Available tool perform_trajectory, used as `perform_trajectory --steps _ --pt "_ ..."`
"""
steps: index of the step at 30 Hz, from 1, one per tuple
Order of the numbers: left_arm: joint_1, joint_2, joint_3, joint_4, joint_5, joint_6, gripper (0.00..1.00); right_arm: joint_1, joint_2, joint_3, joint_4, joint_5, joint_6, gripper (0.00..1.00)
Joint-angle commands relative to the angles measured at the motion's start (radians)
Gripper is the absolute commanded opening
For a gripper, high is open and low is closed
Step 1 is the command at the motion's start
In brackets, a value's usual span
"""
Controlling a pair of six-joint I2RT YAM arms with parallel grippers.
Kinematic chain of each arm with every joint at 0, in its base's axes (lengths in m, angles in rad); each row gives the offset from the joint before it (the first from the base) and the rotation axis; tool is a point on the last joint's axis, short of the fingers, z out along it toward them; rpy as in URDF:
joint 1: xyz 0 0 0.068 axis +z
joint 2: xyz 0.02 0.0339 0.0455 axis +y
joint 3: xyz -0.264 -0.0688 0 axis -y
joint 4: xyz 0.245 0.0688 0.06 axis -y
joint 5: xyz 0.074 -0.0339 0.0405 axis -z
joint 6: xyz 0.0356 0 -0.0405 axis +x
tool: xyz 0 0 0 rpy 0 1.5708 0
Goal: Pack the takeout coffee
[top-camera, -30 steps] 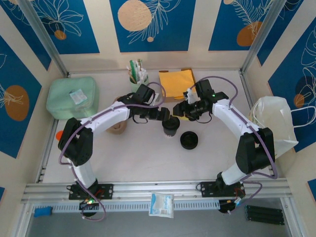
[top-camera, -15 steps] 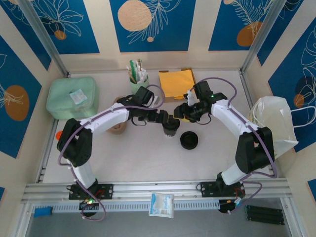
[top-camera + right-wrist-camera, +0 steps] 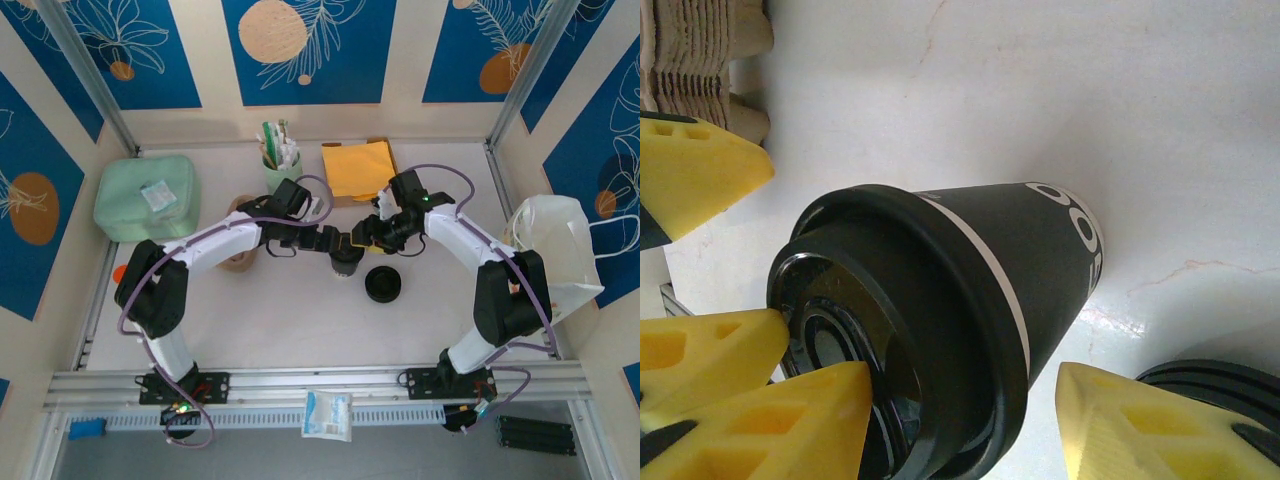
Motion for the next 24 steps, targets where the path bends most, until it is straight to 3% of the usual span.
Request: perform_trajectory --steps 1,21,24 --pt "-0.005 -0.01 0.009 -0.018 0.013 0.008 0.97 0.006 -0.028 0.025 -0.032 -0.014 -0.007 0.53" --pt "0.026 -0.079 0.156 -0.112 0.005 0.065 0.99 0.003 -0.128 0.149 -0.096 -0.031 -0.008 0.67" --pt "0.053 -0.118 0.162 -0.127 -0.005 0.075 0.99 0.002 -0.134 0.18 -0.119 -0.004 -0.025 0.79"
